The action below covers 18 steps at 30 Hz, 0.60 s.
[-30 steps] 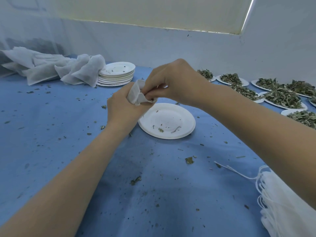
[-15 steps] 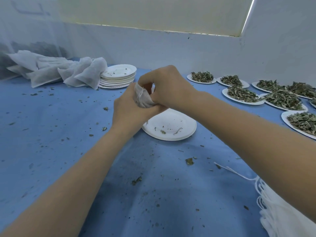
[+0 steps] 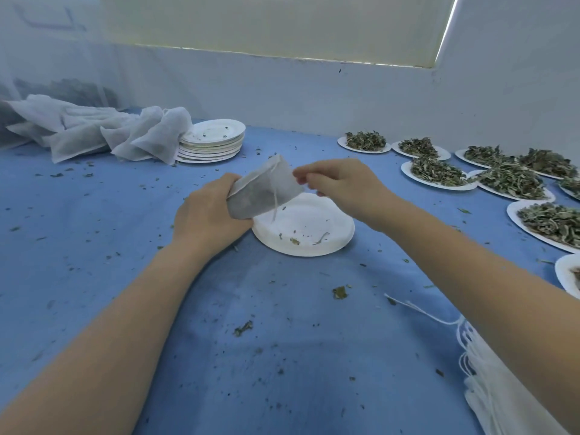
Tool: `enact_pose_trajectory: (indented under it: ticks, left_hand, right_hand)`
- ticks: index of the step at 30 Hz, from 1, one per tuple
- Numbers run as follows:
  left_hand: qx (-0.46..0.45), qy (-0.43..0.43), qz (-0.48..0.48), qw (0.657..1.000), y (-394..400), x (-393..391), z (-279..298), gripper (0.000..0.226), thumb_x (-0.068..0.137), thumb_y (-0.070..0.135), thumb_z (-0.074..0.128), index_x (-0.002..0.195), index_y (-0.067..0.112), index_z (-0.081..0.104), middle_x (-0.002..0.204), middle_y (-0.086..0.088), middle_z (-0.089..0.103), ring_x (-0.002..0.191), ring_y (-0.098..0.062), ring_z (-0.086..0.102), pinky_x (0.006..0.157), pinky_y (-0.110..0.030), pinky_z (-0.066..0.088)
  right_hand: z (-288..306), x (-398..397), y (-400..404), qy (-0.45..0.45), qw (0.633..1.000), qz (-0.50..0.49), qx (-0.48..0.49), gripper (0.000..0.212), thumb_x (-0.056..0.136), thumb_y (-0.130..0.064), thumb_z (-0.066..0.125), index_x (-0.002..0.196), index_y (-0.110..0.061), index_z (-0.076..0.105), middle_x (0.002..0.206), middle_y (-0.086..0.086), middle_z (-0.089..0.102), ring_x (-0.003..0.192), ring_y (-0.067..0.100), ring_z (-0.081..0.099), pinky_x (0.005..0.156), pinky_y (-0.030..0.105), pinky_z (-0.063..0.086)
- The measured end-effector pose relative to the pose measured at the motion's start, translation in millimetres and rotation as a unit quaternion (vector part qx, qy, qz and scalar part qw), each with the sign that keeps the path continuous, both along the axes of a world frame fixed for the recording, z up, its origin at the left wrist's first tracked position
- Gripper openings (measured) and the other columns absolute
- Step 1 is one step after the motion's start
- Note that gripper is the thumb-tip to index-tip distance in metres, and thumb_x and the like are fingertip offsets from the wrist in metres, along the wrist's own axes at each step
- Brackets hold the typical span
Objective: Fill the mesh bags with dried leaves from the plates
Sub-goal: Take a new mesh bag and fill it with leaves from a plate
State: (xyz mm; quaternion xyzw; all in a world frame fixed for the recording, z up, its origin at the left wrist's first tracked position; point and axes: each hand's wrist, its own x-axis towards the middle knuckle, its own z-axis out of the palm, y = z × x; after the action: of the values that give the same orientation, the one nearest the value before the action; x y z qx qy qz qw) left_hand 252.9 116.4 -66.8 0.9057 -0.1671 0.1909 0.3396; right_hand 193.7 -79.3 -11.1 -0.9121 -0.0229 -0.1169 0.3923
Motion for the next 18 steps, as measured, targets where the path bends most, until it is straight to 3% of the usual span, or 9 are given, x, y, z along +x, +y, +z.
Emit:
enact_pose_trajectory:
  ticks: [2, 5, 7, 9, 12, 15, 18]
  left_hand:
    - [-0.008, -0.005, 0.007, 1.0, 0.9, 1.2, -0.6, 0.034, 0.072, 0.031, 0.068, 0.102, 0.029, 0.052, 0.08, 0.014, 0.051, 0.082, -0.018, 0.049, 0.067, -0.03, 0.039]
    - [-0.008, 0.008, 0.009, 1.0, 0.2, 1.5, -1.9, 0.034, 0.071, 0.036, 0.069, 0.097, 0.032, 0.048, 0.077, 0.015, 0.047, 0.082, -0.019, 0.049, 0.067, -0.031, 0.038]
    - [-0.009, 0.026, 0.014, 1.0, -0.7, 0.9, -2.4, 0.036, 0.07, 0.037, 0.069, 0.094, 0.034, 0.043, 0.077, 0.014, 0.048, 0.084, -0.02, 0.049, 0.069, -0.032, 0.039]
    - [-0.028, 0.046, 0.011, 0.998, -0.3, -1.2, -2.0, 0.039, 0.067, 0.04, 0.068, 0.095, 0.034, 0.042, 0.081, 0.015, 0.05, 0.086, -0.019, 0.05, 0.07, -0.033, 0.041]
    - [-0.097, 0.086, -0.006, 0.992, 1.1, -6.1, 2.4, 0.043, 0.065, 0.049, 0.056, 0.101, 0.029, 0.042, 0.095, 0.007, 0.053, 0.088, -0.019, 0.05, 0.072, -0.035, 0.042]
    - [-0.126, 0.118, 0.021, 0.985, 5.1, 0.7, 12.6, 0.031, 0.081, 0.038, 0.055, 0.101, 0.02, 0.042, 0.098, 0.002, 0.05, 0.086, -0.02, 0.048, 0.062, -0.03, 0.032]
    - [-0.133, 0.137, 0.05, 0.98, 14.9, 15.5, 28.2, 0.032, 0.086, 0.036, 0.055, 0.104, 0.013, 0.042, 0.1, -0.001, 0.05, 0.083, -0.02, 0.048, 0.057, -0.028, 0.032]
  right_hand:
    - [-10.9, -3.4, -7.4, 0.056, 0.996, -0.044, -0.054, 0.048, 0.09, -0.043, 0.054, 0.133, -0.022, 0.051, 0.136, -0.007, 0.051, 0.116, 0.006, 0.046, 0.101, 0.024, 0.033]
    - [-27.6, -9.0, -6.6, 0.19, 0.961, -0.081, -0.186, 0.12, 0.055, -0.085, 0.058, 0.146, -0.017, 0.019, 0.145, 0.006, 0.032, 0.134, 0.025, 0.029, 0.107, 0.039, 0.027]
    - [-37.4, -9.0, -1.8, 0.222, 0.943, -0.086, -0.232, 0.144, 0.038, -0.092, 0.056, 0.149, -0.019, 0.002, 0.145, 0.01, 0.028, 0.135, 0.03, 0.023, 0.108, 0.043, 0.022]
    - [-45.3, -7.8, 2.1, 0.221, 0.942, -0.088, -0.238, 0.15, 0.035, -0.092, 0.057, 0.15, -0.019, -0.006, 0.146, 0.012, 0.026, 0.136, 0.031, 0.021, 0.108, 0.043, 0.02]
    - [-44.4, -8.0, 5.9, 0.2, 0.95, -0.101, -0.219, 0.15, 0.034, -0.09, 0.06, 0.149, -0.021, -0.004, 0.145, 0.013, 0.027, 0.136, 0.032, 0.022, 0.108, 0.044, 0.021]
    - [-24.1, -2.1, 9.7, 0.173, 0.956, -0.104, -0.213, 0.148, 0.034, -0.085, 0.067, 0.149, -0.022, -0.001, 0.144, 0.012, 0.026, 0.135, 0.032, 0.021, 0.106, 0.044, 0.024]
    - [3.5, 17.8, 20.3, 0.153, 0.962, -0.093, -0.204, 0.144, 0.041, -0.079, 0.072, 0.149, -0.019, -0.003, 0.143, 0.011, 0.024, 0.135, 0.031, 0.017, 0.104, 0.044, 0.027]
